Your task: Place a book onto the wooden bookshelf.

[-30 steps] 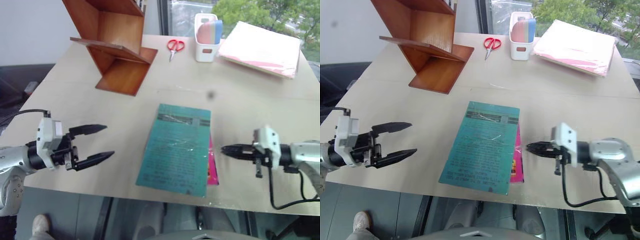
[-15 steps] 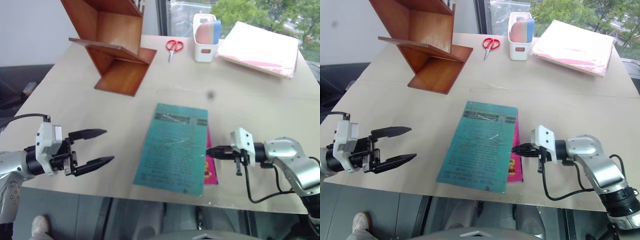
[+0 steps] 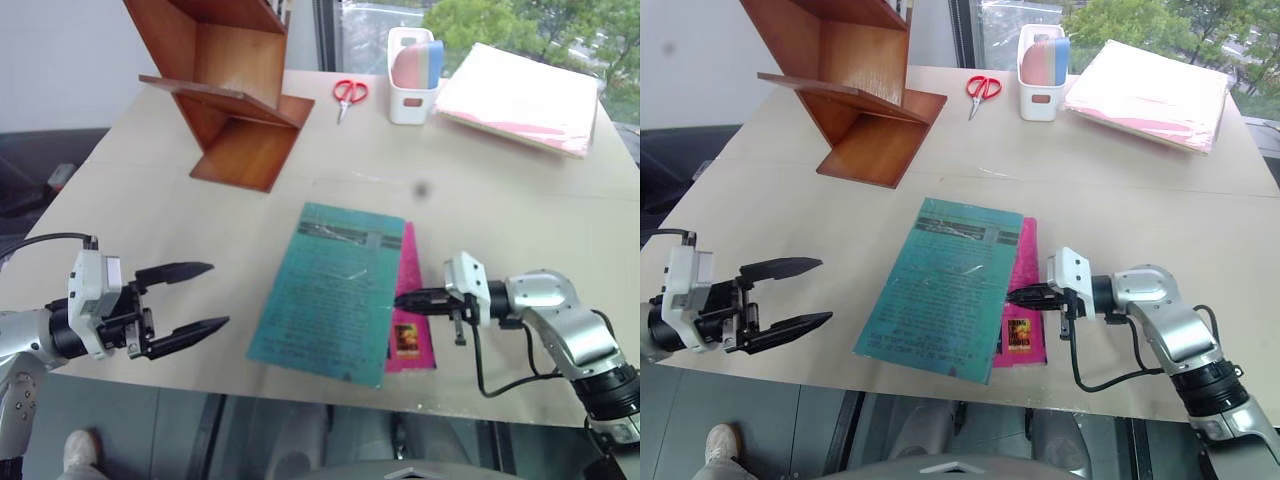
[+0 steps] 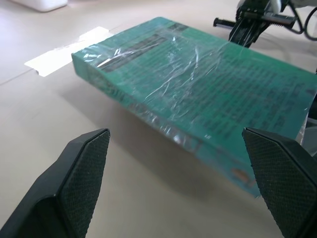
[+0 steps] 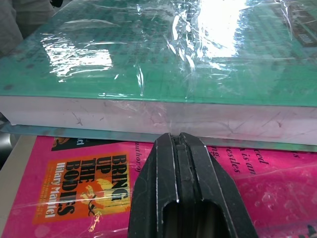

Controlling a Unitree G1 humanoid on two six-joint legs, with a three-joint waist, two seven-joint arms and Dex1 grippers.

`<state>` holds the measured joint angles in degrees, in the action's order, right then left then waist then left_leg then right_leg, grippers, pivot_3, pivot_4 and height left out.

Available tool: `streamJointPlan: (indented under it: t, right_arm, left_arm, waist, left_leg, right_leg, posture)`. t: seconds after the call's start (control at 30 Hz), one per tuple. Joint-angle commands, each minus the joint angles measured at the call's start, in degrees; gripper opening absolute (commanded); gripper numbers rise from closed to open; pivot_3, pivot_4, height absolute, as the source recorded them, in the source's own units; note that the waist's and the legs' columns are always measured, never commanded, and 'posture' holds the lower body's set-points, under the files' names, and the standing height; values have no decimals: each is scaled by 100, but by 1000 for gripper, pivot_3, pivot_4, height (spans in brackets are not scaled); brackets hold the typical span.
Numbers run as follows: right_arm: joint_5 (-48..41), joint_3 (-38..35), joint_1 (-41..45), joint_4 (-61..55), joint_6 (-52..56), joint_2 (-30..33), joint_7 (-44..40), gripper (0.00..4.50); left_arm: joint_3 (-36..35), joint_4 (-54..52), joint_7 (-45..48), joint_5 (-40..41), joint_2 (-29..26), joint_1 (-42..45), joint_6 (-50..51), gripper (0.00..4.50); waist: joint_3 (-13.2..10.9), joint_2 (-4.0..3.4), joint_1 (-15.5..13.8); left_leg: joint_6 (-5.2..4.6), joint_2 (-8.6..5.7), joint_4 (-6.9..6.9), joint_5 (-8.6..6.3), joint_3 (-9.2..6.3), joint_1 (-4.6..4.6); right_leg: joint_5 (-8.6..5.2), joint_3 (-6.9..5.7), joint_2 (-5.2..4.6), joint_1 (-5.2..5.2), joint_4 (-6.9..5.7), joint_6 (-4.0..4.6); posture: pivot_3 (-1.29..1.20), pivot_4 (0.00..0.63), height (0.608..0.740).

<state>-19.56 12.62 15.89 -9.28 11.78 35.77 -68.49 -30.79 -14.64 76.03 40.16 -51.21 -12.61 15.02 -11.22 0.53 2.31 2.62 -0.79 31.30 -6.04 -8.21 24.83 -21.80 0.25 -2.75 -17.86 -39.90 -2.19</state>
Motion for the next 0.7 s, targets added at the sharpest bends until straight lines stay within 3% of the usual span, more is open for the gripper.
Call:
streamJointPlan:
  t: [0.03, 0.27, 0.5, 0.6, 0.7]
  right_arm:
    - [-16, -68, 62, -34, -168, -15, -51, 25]
    - [-344, -601, -270, -358, -136, 362, -117, 25]
    - [-665, -1347, -698, -896, -93, 740, 82, 25]
    - [-943, -1621, -787, -1161, 220, 887, 144, 25]
    - [-1199, -1831, -819, -1424, 455, 1017, 197, 1203]
  left_arm:
    - [-129, -129, 99, 167, -60, 31, 63, 4500]
    - [29, 138, -556, 126, -3, 159, 795, 4500]
    - [326, 280, -1888, 976, -125, 945, 3061, 4500]
    - [570, 836, -2024, 1635, -357, 1612, 4536, 4500]
    - [823, 1729, -2245, 2241, -321, 2550, 6121, 4500]
  waist:
    - [0, 0, 0]
    - [0, 0, -6]
    - [2, 6, -17]
    - [1, 6, 5]
    - [1, 6, 2]
  left_leg:
    - [0, 0, 0, 0, 0, 0]
    - [0, 0, 0, 0, 1, 0]
    - [0, 2, 6, 0, -4, 0]
    - [0, 0, 6, 0, -1, -2]
    - [-1, -1, 6, 0, -3, -5]
  right_leg:
    - [0, 0, 0, 0, 0, 0]
    - [0, 1, 0, 0, 0, 0]
    - [0, -2, 1, 2, -6, -2]
    - [0, 1, 3, 2, -11, -2]
    - [0, -1, 6, 2, -15, -3]
  posture:
    - [0, 150, 740]
    - [0, 150, 740]
    - [0, 150, 740]
    - [0, 150, 740]
    - [0, 150, 740]
